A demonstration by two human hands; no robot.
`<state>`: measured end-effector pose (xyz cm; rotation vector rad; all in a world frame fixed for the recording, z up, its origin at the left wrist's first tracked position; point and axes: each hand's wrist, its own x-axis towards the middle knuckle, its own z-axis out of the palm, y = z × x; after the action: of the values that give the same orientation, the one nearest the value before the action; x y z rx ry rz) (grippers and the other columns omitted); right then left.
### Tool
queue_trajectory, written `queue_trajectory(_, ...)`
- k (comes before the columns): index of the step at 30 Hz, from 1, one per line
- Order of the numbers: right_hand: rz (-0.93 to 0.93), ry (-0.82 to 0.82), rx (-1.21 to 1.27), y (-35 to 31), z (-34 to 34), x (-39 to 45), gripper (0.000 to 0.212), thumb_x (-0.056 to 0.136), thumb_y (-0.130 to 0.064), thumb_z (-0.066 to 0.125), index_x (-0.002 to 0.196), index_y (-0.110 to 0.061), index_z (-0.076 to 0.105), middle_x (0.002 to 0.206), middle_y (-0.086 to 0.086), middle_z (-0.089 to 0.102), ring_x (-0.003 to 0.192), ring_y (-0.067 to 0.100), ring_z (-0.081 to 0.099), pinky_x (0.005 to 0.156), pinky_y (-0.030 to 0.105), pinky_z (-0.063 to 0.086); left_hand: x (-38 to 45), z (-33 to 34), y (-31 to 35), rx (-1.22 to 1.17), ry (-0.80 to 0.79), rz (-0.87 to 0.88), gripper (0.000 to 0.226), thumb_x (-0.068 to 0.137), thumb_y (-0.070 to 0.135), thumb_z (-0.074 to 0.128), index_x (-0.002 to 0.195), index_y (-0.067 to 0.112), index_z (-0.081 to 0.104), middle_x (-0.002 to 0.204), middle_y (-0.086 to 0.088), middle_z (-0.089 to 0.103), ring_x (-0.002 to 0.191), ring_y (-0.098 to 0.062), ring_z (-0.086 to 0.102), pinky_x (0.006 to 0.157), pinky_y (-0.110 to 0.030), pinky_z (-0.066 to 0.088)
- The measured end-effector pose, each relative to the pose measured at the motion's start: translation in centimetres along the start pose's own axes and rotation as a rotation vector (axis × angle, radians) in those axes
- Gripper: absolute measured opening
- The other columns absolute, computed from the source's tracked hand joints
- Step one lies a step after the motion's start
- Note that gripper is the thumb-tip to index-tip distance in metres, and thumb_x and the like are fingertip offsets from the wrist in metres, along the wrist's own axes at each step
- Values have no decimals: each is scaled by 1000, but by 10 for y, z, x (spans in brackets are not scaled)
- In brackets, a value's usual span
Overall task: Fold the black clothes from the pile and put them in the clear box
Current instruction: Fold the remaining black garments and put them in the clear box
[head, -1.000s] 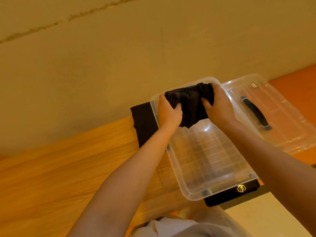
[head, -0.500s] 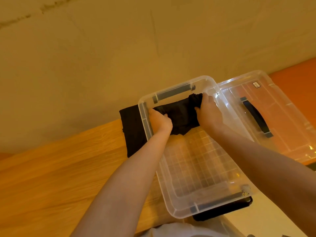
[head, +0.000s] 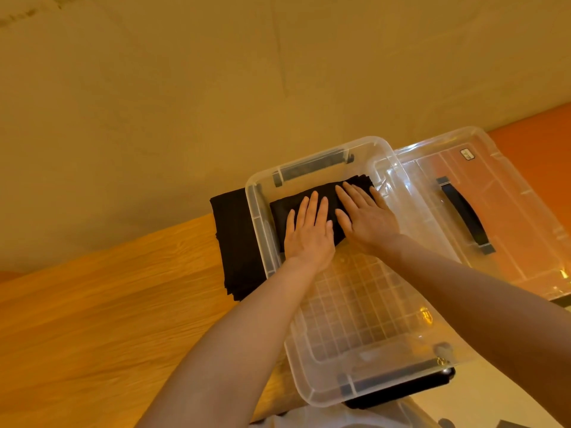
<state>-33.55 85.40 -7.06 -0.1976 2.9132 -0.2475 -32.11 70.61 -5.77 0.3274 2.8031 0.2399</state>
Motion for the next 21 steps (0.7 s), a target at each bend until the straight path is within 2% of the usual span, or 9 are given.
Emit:
queue_trajectory(8, 19, 2, -7, -3, -1, -4, 80, 82, -56, -15, 153, -25, 5, 161, -3, 9, 148, 11, 3, 119, 35, -7, -3, -9, -1, -2, -65, 9, 54, 104, 38, 10, 153, 23, -7, 159, 3, -18, 145, -13, -18, 119, -39, -7)
queue_trajectory(13, 38, 36, -2, -12, -11, -12, 72, 91, -53, 0, 152, -21, 21, 159, 1, 19, 147, 18, 14, 120, 38, 3, -10, -24, -1, 122, -65, 55, 58, 104, 41, 20, 153, 19, 0, 161, -3, -9, 148, -20, -9, 120, -41, -1)
queue_trajectory(17, 28, 140, 38, -35, -25, -26, 62, 96, -47, 16, 145, -17, 40, 152, 5, 36, 141, 23, 32, 117, 40, 18, -24, -48, -12, 224, 8, 126, 60, 103, 43, 26, 153, 15, 9, 161, -7, 4, 148, -23, 0, 120, -41, -1)
queue_trajectory(21, 14, 300, 102, -75, -45, -37, 51, 101, -40, 29, 137, -13, 49, 143, 8, 48, 132, 25, 45, 111, 40, 32, -42, -74, -35, 213, 177, 205, 56, 102, 42, 28, 151, 14, 19, 158, -7, 18, 147, -22, 10, 120, -40, 2)
